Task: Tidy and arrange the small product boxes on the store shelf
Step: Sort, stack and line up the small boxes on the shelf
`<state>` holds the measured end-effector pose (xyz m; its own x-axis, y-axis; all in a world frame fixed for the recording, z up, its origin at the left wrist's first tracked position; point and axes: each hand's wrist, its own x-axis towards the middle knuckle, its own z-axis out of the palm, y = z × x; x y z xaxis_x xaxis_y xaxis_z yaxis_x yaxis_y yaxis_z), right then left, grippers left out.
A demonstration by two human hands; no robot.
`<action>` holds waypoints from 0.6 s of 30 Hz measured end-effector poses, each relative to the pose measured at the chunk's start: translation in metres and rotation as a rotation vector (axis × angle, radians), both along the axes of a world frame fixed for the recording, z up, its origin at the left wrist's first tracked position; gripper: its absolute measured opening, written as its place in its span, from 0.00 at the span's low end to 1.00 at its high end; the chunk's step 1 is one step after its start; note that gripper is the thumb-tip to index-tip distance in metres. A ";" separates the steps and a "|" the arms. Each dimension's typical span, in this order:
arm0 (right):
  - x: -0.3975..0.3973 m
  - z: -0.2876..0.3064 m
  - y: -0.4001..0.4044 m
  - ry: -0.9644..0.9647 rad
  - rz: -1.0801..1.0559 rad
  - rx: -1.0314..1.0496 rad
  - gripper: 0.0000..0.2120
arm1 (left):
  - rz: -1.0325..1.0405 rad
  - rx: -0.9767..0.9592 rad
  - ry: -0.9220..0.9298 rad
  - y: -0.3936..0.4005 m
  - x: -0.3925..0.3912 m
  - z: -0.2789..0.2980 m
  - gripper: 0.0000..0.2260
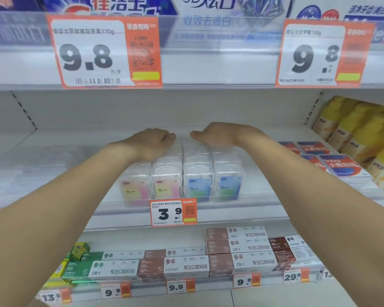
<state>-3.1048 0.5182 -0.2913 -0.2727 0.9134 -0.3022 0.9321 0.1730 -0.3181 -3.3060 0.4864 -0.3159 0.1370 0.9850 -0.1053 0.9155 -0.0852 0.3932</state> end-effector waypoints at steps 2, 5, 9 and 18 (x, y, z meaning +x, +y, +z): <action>-0.001 -0.002 0.000 -0.003 -0.012 0.015 0.34 | -0.006 0.003 0.017 -0.003 -0.001 0.000 0.23; -0.001 -0.003 0.000 0.005 -0.015 0.016 0.32 | -0.006 0.005 0.049 -0.005 -0.002 0.002 0.25; 0.001 0.001 -0.003 0.043 -0.035 0.006 0.35 | -0.014 0.015 0.080 -0.009 0.001 0.004 0.24; 0.041 -0.010 0.000 0.352 -0.224 -0.050 0.24 | 0.157 0.159 -0.026 -0.017 -0.034 0.010 0.24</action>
<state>-3.0636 0.5179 -0.3013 -0.1636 0.9484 -0.2717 0.7779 -0.0454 -0.6267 -3.3398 0.4693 -0.3055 -0.0183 0.9984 0.0542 0.9123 -0.0055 0.4095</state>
